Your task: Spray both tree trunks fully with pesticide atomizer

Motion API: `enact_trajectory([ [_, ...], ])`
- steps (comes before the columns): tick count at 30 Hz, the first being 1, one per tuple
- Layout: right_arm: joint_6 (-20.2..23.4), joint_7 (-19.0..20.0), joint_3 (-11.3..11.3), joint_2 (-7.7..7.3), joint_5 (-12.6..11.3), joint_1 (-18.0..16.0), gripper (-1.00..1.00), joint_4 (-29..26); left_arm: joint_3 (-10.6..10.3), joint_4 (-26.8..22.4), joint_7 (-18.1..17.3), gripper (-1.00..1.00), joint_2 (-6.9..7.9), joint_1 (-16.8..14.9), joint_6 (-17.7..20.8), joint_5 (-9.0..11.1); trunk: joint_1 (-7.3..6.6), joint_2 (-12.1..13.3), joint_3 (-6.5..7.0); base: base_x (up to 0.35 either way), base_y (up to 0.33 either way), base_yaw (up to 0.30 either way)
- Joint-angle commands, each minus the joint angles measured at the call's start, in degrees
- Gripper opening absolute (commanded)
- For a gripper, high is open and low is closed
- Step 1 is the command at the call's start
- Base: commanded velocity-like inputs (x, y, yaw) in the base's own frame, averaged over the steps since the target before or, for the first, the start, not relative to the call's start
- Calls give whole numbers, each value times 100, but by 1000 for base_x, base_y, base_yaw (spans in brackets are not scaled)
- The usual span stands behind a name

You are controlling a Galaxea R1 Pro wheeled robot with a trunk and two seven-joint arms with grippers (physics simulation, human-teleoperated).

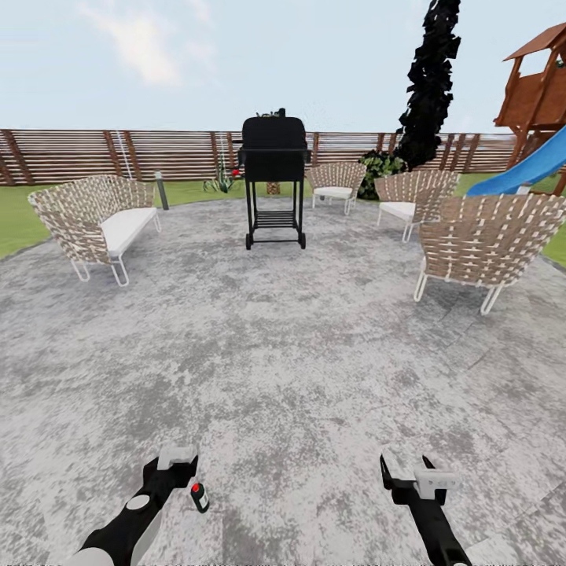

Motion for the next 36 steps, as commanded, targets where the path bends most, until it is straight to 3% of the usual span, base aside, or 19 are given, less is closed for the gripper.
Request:
enact_trajectory([
  [1, -1, 0, -1, 0, -5, 0, 100, 0, 0, 1, 0, 100, 0, 0, -5, 0, 22, -42, -28, 0, 0, -31],
  [13, -8, 0, 6, 9, -43, 0, 100, 0, -8, 5, -3, 100, -5, 3, -11, -16, 286, -523, -348, 0, 0, -141],
  [21, -10, 0, 7, 9, -38, 0, 100, -2, -94, 175, 0, 100, -8, 8, -272, -229, 462, -844, -544, 0, 0, -138],
  [36, 133, -2, 19, 3, -27, 0, 100, -149, -90, 202, 0, 100, 0, 8, -326, -214, 500, -864, -880, 0, 0, -5],
])
